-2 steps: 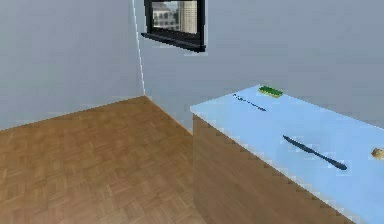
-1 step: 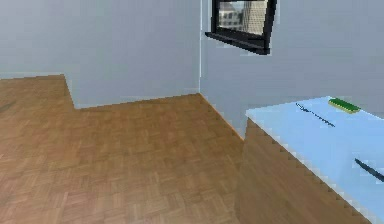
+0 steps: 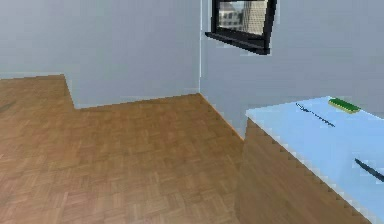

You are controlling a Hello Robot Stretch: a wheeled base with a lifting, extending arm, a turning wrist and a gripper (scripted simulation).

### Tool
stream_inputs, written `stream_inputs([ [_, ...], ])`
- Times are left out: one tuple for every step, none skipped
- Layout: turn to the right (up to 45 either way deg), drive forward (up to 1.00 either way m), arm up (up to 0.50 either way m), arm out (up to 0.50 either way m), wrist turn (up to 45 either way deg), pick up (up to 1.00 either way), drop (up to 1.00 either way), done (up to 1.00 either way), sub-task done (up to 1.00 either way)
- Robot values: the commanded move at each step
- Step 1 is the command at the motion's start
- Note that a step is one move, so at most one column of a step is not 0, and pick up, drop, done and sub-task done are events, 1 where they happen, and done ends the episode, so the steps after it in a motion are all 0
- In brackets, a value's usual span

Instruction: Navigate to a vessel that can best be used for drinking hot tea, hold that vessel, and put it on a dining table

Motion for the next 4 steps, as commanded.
stream_inputs([
  [0.0,0.0,0.38,0.0,0.0,0.0,0.0,0.0,0.0],
  [0.0,0.0,0.0,0.36,0.0,0.0,0.0,0.0,0.0],
  [0.0,0.0,0.0,0.0,45.0,0.0,0.0,0.0,0.0],
  [0.0,0.0,0.0,0.0,45.0,0.0,0.0,0.0,0.0],
])
